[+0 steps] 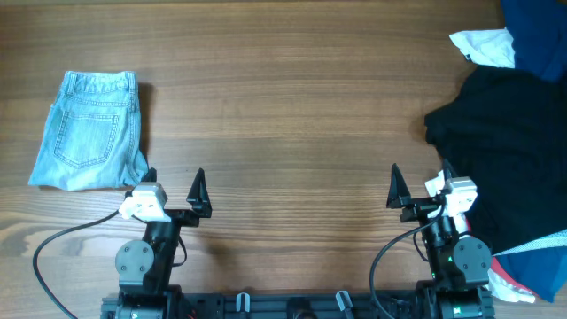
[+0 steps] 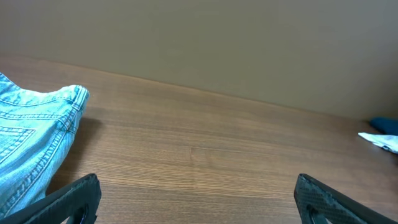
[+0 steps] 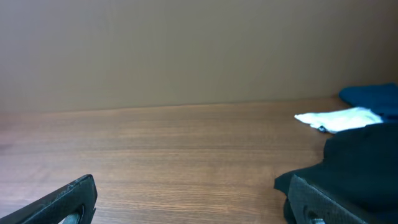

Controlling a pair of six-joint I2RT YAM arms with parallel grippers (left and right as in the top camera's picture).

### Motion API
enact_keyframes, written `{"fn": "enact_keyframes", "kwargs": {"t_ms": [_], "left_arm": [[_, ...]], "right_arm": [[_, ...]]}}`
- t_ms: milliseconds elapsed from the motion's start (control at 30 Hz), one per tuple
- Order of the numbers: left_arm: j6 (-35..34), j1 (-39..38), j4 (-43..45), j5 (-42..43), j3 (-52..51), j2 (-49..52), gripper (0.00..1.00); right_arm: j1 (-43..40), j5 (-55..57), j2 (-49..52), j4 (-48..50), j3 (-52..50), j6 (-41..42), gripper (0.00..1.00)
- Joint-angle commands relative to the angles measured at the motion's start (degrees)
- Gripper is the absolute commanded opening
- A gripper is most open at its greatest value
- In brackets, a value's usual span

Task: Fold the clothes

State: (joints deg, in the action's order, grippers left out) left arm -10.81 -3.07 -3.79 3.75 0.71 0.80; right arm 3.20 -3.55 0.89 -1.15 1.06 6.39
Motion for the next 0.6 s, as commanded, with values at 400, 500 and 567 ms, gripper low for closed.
{"fn": "enact_keyframes", "kwargs": {"t_ms": [400,500,567], "left_arm": [[-5.1,-0.4,-15.0,5.8,18.0,11.2,1.00],[-5.1,-0.4,-18.6,5.8,24.3,17.8,1.00],[-5.1,-0.4,-21.5,5.8,28.7,23.4,1.00]], "right_arm": [[-0.3,10.2,20.7,-20.8,27.0,2.3,1.00],[-0.3,10.3,31.9,-25.8,35.4,-0.8,1.00],[-0.3,10.3,40.1,-30.2,41.3,-2.4,1.00]]}}
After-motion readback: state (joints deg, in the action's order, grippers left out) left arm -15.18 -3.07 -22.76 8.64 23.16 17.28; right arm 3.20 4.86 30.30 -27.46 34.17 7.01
